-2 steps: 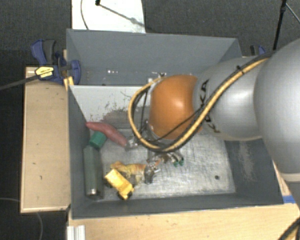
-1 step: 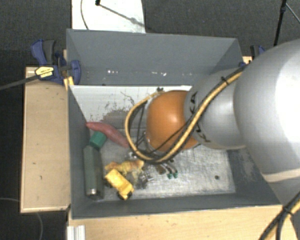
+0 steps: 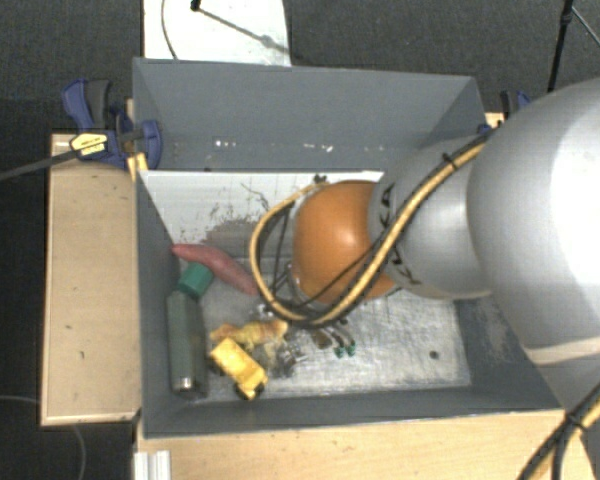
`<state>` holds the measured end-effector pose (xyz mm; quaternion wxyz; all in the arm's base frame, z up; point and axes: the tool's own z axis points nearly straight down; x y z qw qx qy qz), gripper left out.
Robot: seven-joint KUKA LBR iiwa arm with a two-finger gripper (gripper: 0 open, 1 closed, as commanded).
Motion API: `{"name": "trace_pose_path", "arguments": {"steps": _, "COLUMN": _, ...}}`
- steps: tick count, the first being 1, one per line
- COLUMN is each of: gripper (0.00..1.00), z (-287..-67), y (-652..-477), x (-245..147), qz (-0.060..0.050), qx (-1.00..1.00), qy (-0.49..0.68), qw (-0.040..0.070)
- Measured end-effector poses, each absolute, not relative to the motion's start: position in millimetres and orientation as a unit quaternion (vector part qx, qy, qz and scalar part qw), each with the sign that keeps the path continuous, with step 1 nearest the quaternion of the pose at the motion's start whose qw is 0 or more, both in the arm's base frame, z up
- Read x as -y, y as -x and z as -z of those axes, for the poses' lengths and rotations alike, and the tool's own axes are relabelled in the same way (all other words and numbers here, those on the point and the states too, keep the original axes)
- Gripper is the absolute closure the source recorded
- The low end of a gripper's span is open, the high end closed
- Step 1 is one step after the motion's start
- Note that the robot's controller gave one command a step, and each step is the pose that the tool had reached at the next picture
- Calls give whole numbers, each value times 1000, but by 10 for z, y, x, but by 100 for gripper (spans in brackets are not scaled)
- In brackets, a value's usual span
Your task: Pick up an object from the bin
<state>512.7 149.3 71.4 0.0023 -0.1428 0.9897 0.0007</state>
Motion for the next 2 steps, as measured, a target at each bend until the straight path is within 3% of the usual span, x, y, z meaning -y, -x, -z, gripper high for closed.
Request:
{"name": "trace_pose_path", "arguments": {"steps": 1, "gripper": 100, "z": -711, "y": -5203, "x": -1577, "qz": 0, "qx": -987, "qy": 162, "qw": 2}}
{"name": "trace_pose_path", "arguments": {"steps": 2, "gripper": 100, "z": -1244, "y": -5117, "x": -1584, "qz": 0, "qx": -989, "qy": 146, "qw": -3}}
